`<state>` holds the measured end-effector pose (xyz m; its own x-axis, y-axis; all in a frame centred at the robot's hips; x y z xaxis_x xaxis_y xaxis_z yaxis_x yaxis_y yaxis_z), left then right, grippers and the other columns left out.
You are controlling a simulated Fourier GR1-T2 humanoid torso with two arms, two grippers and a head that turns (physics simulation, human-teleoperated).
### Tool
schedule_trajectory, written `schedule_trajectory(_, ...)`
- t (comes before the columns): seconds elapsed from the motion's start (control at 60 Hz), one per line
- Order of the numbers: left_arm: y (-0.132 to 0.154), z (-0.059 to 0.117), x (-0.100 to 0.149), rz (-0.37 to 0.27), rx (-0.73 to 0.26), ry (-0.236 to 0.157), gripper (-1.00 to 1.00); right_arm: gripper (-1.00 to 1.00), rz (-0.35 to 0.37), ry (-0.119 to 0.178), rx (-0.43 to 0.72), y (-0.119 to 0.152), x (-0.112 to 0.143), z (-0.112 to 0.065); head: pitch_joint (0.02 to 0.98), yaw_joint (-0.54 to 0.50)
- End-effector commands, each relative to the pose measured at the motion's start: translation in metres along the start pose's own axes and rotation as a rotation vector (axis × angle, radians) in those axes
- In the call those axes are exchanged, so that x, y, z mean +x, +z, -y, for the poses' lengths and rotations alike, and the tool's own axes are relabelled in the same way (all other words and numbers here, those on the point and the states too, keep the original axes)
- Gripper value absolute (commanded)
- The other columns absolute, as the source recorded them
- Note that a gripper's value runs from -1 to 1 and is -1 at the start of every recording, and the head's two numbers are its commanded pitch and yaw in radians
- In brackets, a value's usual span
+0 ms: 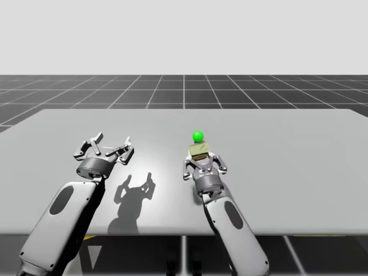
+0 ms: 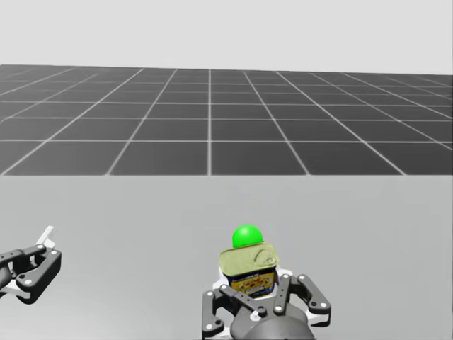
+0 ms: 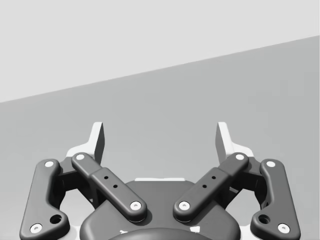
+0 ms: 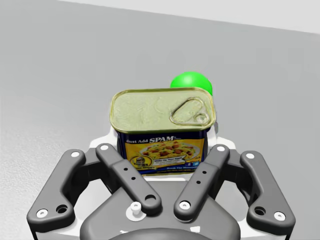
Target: Watch the red light. When it turns green, pick up the object.
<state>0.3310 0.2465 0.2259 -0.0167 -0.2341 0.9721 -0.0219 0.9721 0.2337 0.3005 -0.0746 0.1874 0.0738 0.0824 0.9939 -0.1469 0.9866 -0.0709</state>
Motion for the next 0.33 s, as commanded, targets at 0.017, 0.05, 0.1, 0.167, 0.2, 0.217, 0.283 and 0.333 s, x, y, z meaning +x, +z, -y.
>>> schedule_trajectory(0.017,0.000,0.000,0.000,0.001,0.002,-0.003,-1.00,1.00,0.199,0.005,-0.118,-0.014,0.070,0.021,0.439,-0.05)
schedule_trajectory(0.05,0.000,0.000,0.000,0.001,0.003,-0.003,-1.00,1.00,0.222,0.000,-0.123,-0.014,0.075,0.023,0.440,-0.05)
schedule_trajectory(0.1,0.000,0.000,0.000,0.001,0.003,-0.004,-1.00,1.00,0.264,0.004,-0.127,-0.012,0.089,0.027,0.441,-0.05)
schedule_trajectory(0.167,0.000,0.000,0.000,0.001,0.004,-0.005,-1.00,1.00,0.313,0.022,-0.130,-0.009,0.103,0.031,0.441,-0.05)
schedule_trajectory(0.2,0.000,0.000,-0.001,0.001,0.004,-0.005,-1.00,1.00,0.355,0.035,-0.133,-0.006,0.114,0.035,0.441,-0.05)
schedule_trajectory(0.217,0.000,0.000,-0.001,0.001,0.004,-0.005,-1.00,1.00,0.363,0.039,-0.135,-0.005,0.117,0.035,0.441,-0.05)
schedule_trajectory(0.283,0.000,0.000,-0.001,0.001,0.004,-0.006,-1.00,1.00,0.402,0.047,-0.136,0.000,0.131,0.039,0.442,-0.05)
schedule_trajectory(0.333,0.000,0.000,-0.001,0.001,0.004,-0.006,-1.00,1.00,0.446,0.063,-0.136,0.006,0.145,0.044,0.442,-0.05)
